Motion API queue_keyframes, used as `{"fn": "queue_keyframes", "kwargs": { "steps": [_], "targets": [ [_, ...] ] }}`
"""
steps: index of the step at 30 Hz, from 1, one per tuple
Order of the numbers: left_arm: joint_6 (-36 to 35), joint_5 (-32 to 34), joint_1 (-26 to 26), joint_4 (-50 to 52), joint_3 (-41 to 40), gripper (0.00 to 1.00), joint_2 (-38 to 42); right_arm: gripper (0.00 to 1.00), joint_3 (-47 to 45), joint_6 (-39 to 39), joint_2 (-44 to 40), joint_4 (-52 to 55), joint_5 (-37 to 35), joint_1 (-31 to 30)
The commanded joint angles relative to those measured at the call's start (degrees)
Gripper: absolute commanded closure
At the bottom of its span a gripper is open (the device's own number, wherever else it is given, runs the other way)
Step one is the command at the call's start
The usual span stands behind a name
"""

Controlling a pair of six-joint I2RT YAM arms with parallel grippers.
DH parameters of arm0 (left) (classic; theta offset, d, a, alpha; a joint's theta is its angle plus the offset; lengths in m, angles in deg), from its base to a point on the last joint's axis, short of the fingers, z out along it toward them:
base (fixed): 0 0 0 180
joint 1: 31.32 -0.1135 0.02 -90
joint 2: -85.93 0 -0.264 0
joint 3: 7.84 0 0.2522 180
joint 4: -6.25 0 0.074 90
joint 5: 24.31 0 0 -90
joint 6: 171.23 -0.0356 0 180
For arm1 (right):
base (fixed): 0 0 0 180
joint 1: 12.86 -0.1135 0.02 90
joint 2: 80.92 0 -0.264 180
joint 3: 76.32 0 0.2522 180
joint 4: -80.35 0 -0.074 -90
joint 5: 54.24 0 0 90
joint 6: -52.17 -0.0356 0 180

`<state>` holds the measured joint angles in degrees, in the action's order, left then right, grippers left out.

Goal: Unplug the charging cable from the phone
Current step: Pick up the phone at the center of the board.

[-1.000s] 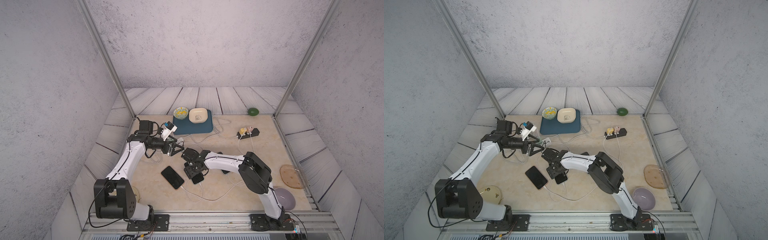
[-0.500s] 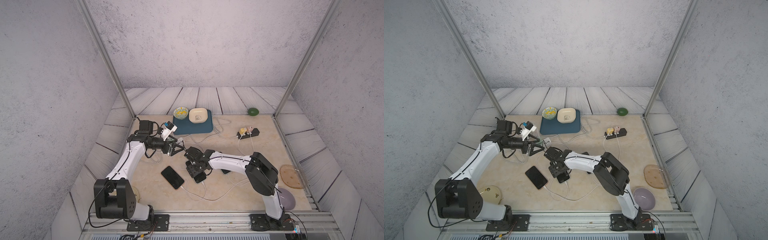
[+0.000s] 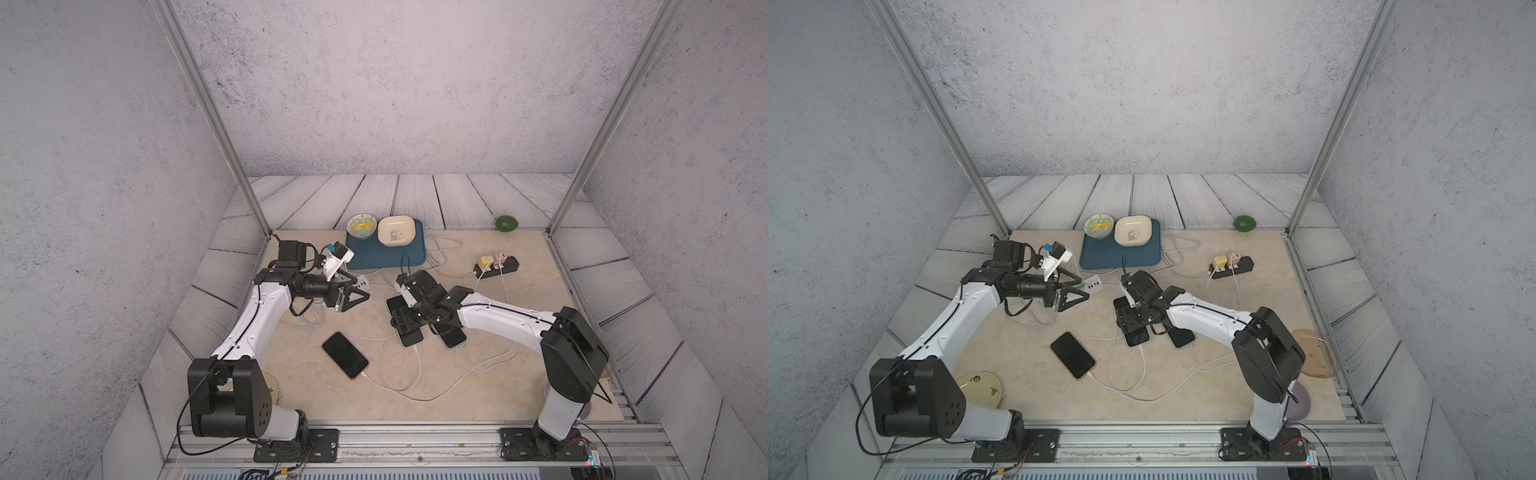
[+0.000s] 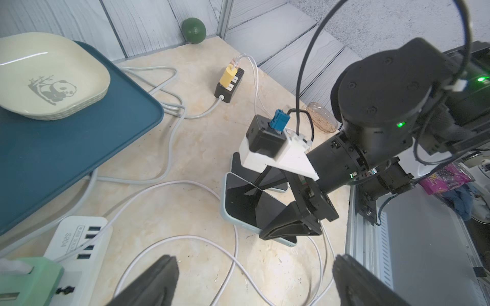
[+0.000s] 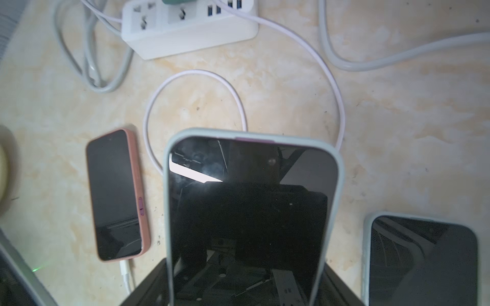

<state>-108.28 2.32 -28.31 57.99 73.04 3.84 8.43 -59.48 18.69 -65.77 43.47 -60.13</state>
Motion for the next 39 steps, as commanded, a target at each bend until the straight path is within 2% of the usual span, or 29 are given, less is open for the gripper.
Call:
{"fn": "queue_keyframes", "kwargs": {
  "steps": [1, 12, 19, 29, 39],
  "targets": [
    [0.68, -4.55, -0.39, 0.69, 0.11, 0.02, 1.4, 0.48, -2.88, 1.71, -4.83, -9.1, 8.73, 1.59],
    [0.3, -13.04, -0.06, 1.18, 0.1, 0.02, 2.02, 0.48, -15.43, 1.07, -13.86, -29.64, 22.62, 5.07],
    [-1.5, -15.85, 0.41, 3.06, 0.51, 0.02, 1.89, 0.48, -21.7, -0.66, -17.96, -43.27, 26.68, 5.13],
    [-1.82, -18.54, 3.2, 3.37, 0.4, 0.02, 0.79, 0.48, -25.43, -4.77, -17.43, -59.4, 34.81, 5.01],
    [-4.8, -18.9, 5.84, 5.48, 0.43, 0.02, 0.7, 0.49, -26.61, -7.76, -15.35, -69.98, 38.1, 4.64]
  ]
}}
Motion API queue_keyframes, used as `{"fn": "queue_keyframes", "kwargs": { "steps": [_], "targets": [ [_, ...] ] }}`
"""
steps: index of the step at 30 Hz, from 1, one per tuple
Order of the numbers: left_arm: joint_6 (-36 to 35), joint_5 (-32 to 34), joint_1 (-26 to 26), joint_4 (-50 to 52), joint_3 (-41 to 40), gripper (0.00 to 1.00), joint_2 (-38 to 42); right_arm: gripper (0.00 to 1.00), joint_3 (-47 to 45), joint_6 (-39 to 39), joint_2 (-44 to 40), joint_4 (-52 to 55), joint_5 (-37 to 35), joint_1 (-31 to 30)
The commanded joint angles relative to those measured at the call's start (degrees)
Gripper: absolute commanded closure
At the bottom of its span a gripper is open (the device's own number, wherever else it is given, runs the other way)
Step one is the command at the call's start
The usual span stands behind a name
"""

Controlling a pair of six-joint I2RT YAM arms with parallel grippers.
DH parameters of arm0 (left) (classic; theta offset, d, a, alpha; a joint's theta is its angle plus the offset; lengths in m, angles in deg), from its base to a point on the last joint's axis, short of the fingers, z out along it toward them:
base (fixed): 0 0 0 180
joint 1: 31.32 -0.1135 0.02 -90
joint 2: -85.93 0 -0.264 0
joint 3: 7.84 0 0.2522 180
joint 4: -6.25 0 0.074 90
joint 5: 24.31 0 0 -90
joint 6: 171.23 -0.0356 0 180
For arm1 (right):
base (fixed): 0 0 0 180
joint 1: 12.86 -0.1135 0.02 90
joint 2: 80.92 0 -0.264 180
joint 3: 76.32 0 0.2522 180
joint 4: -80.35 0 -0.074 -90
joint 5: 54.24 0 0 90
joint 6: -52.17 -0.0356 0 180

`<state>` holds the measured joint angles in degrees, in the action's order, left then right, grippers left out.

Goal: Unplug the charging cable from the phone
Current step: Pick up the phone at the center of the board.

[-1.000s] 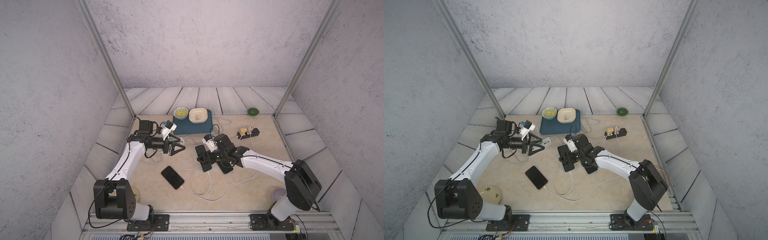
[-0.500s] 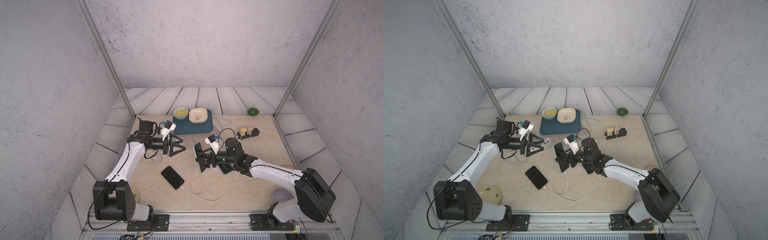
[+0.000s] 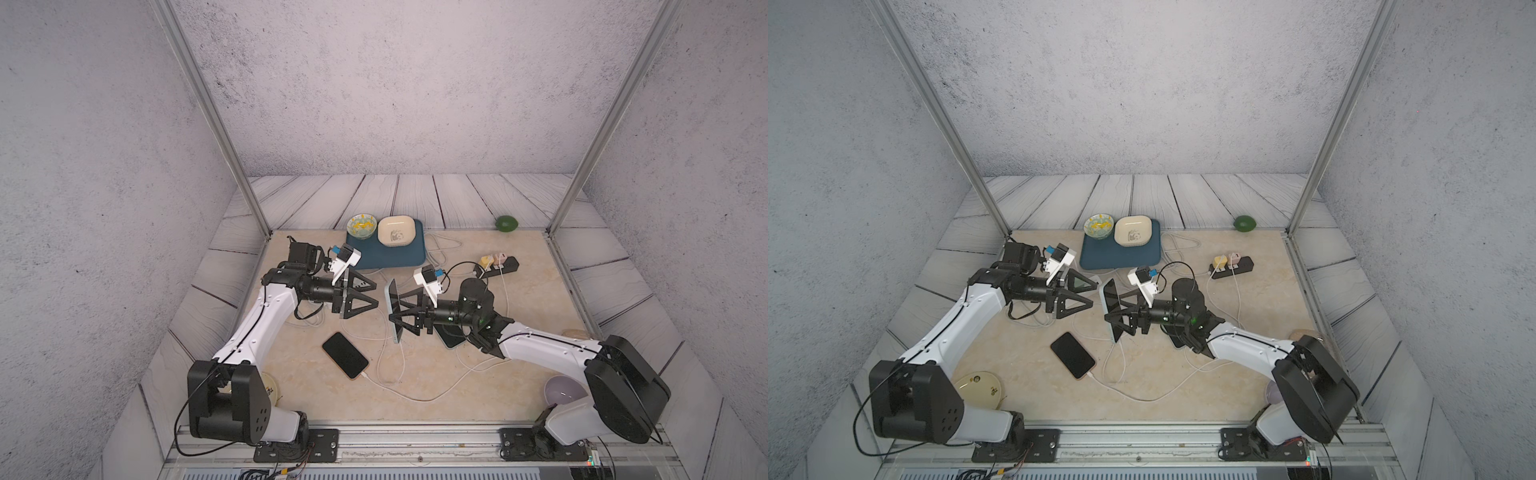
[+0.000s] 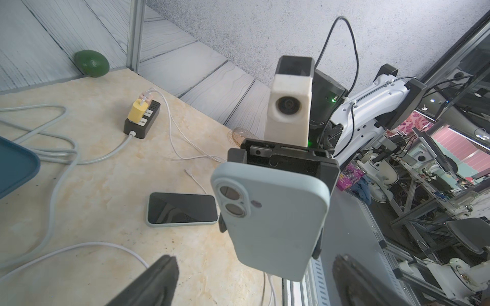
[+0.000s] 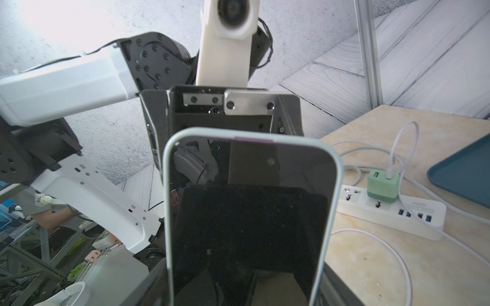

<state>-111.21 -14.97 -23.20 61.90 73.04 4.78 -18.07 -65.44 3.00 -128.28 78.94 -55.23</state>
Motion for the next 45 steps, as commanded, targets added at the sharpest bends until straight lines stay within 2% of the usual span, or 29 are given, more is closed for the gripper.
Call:
{"fn": "queue_keyframes", "kwargs": {
  "steps": [1, 12, 25, 45],
  "targets": [
    [-1.96, -1.69, 0.87, 1.61, 0.47, 0.02, -0.24, 0.49, -0.12, -2.08, 0.58, -8.09, 2.8, -0.32],
    [-8.16, -2.7, 2.4, 7.2, 1.51, 0.02, -0.86, 0.5, 1.17, -4.76, 3.88, -12.32, 4.49, -0.86],
    [-8.02, -1.35, 3.49, 7.18, 1.55, 0.02, -1.56, 0.51, 2.66, -2.89, 5.11, -10.48, 4.69, -3.15],
    [-9.69, -1.76, 3.6, 8.92, 1.69, 0.02, -1.81, 0.51, 4.16, -5.75, 8.0, -14.3, 6.44, -4.11]
  ]
}}
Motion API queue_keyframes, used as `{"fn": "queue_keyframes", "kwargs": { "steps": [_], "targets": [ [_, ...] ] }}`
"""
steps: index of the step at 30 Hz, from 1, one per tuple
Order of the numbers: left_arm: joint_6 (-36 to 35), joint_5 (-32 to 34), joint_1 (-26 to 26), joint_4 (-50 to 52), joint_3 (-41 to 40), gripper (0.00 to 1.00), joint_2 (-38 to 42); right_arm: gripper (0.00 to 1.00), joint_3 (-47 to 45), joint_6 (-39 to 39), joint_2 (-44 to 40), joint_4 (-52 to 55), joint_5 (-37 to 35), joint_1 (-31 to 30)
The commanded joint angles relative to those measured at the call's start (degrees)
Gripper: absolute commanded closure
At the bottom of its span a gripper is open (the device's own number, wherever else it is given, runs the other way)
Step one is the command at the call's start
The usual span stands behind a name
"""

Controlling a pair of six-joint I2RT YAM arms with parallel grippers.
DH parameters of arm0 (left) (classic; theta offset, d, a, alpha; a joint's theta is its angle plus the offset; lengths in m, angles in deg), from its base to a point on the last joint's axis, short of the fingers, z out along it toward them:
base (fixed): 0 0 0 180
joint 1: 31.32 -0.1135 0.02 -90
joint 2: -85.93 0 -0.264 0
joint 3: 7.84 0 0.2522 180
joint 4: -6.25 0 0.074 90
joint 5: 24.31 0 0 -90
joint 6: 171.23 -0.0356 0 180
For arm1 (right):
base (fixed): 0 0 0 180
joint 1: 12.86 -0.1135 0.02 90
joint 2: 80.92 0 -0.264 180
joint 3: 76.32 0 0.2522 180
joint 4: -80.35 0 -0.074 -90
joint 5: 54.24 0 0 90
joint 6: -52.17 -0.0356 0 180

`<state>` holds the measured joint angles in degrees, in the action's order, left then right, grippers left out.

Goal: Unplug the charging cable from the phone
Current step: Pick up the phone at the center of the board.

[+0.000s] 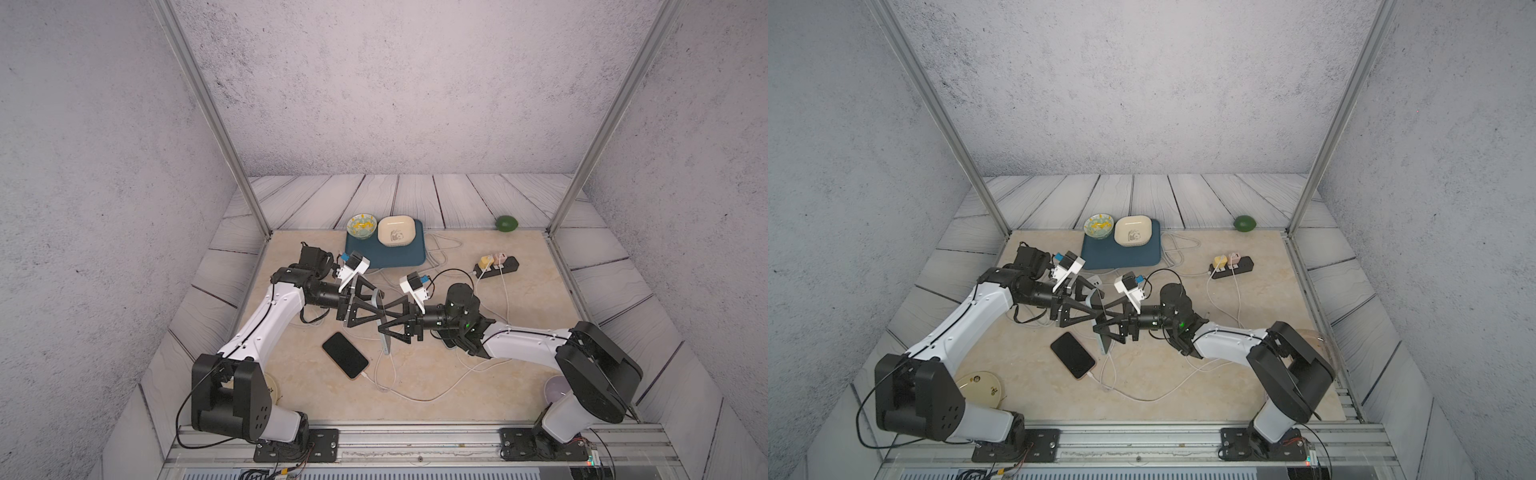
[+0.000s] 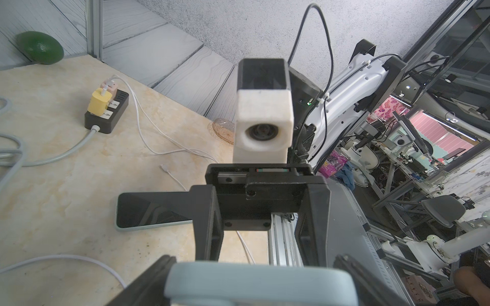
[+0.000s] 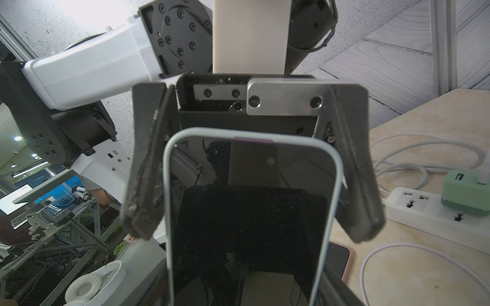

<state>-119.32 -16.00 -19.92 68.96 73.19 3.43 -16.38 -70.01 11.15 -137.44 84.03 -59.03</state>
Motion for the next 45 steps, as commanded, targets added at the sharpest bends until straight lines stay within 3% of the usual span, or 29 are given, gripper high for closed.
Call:
{"fn": "queue_keyframes", "kwargs": {
  "steps": [1, 10, 16, 20, 24, 31, 45],
  "targets": [
    [-1.75, -0.7, 0.36, 2.01, 1.57, 0.0, -0.42, 0.51, 2.37, -1.16, -0.14, -5.29, 1.13, -0.32],
    [-3.63, -0.87, 0.34, 4.77, 2.57, 0.17, -1.54, 0.5, 2.0, -0.73, -0.63, -4.19, 0.77, -0.32],
    [-8.02, -1.28, 0.29, 10.01, 4.66, 0.34, -2.99, 0.47, 1.9, 0.16, -1.21, -1.53, 0.86, -0.32],
    [-11.04, -1.07, 0.29, 13.16, 5.79, 0.53, -3.58, 0.36, 1.9, 0.83, -1.91, 1.63, 0.8, -0.28],
    [-11.23, 0.43, 0.16, 13.42, 6.16, 0.63, -3.42, 0.24, 1.53, 2.06, -3.01, 5.39, 0.6, -0.32],
    [-6.24, 1.7, -0.73, 8.36, 5.25, 0.72, -1.61, 0.14, -0.52, 2.62, -4.51, 8.68, 0.73, -0.38],
    [-3.58, 1.95, -2.85, 6.08, 5.25, 0.75, -0.57, 0.19, -5.67, 5.99, -6.44, 13.51, -0.31, -2.61]
  ]
}}
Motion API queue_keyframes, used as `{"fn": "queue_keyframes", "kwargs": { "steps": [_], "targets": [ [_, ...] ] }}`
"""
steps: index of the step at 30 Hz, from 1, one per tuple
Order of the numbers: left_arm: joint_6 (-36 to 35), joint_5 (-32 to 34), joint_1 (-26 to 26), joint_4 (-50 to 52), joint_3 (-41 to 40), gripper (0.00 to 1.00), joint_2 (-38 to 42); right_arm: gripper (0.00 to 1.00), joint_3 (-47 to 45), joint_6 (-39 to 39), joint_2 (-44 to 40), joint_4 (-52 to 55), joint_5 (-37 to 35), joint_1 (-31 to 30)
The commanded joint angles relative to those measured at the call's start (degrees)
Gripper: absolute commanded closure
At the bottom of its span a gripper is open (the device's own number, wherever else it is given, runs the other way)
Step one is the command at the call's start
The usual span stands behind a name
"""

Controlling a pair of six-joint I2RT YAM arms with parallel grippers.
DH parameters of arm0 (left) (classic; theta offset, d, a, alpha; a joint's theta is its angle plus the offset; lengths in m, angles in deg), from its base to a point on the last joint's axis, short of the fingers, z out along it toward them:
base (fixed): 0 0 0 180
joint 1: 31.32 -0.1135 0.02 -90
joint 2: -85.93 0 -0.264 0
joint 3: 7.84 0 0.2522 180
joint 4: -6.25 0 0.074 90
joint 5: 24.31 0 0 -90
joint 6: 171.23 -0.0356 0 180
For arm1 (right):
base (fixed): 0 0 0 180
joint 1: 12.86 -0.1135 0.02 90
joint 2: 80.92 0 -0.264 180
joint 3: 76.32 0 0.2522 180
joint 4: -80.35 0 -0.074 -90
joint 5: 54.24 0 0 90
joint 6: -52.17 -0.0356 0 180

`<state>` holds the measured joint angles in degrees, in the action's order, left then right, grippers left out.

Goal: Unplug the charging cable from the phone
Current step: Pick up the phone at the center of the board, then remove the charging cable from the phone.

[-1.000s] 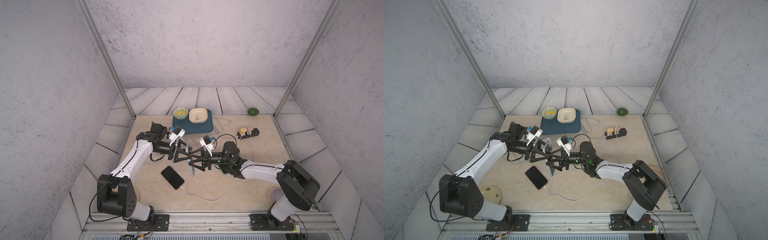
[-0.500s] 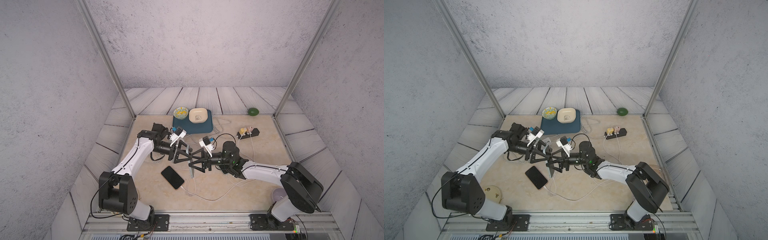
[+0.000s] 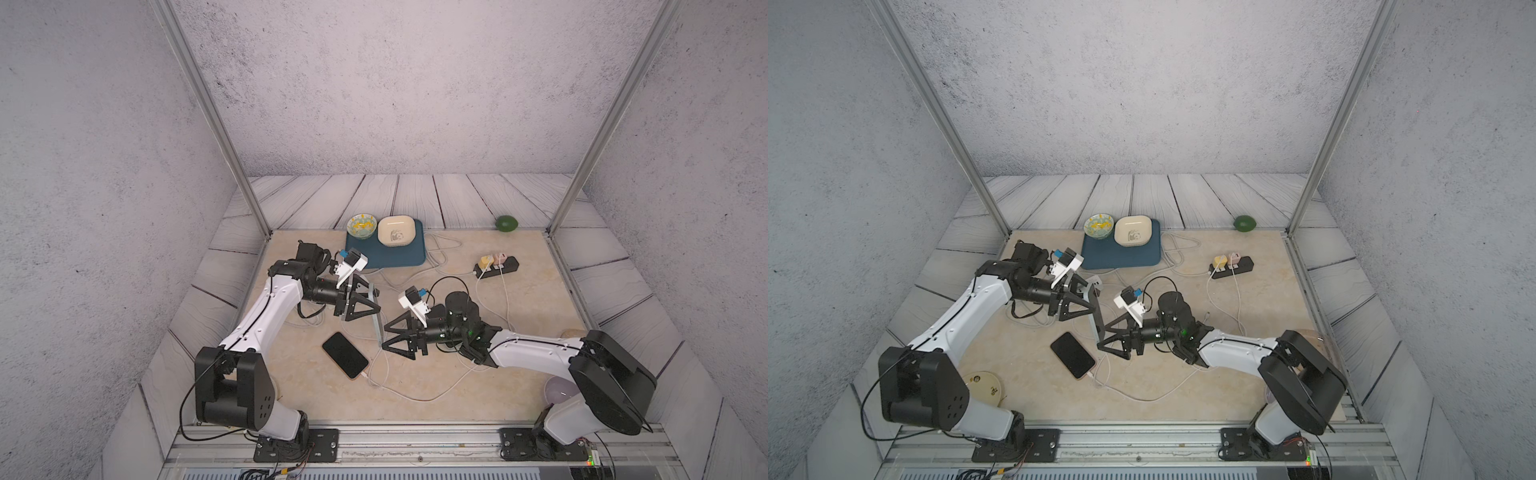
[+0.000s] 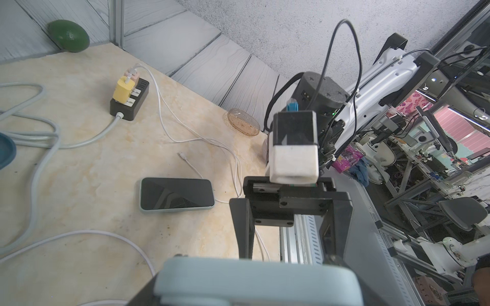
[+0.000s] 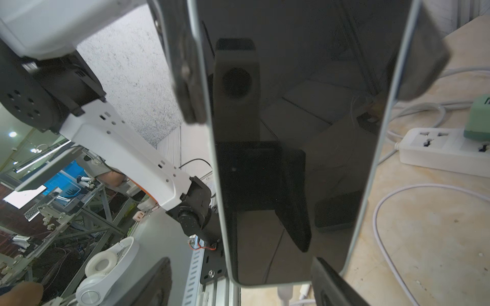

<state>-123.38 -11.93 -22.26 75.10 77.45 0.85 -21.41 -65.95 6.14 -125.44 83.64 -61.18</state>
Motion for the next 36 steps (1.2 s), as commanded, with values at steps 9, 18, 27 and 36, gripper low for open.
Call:
{"fn": "queue_keyframes", "kwargs": {
  "steps": [9, 18, 27, 36],
  "targets": [
    [0.57, -2.38, -1.15, -0.16, 0.79, 0.75, 2.81, 0.32, -1.35, 3.22, 1.6, 2.61, -2.44, -2.78],
    [0.67, -2.62, -1.7, 0.06, 0.92, 0.75, 2.99, 0.43, -1.24, 3.42, 5.26, 1.23, -3.96, -3.72],
    [0.67, -2.75, -2.03, 0.2, 0.9, 0.75, 2.91, 0.67, -1.32, 3.25, 7.22, 0.23, -4.1, -3.72],
    [0.38, -3.28, -2.14, 0.75, 1.15, 0.76, 2.55, 0.91, -1.68, 3.63, 8.1, -1.2, -4.67, -3.72]
  ]
}}
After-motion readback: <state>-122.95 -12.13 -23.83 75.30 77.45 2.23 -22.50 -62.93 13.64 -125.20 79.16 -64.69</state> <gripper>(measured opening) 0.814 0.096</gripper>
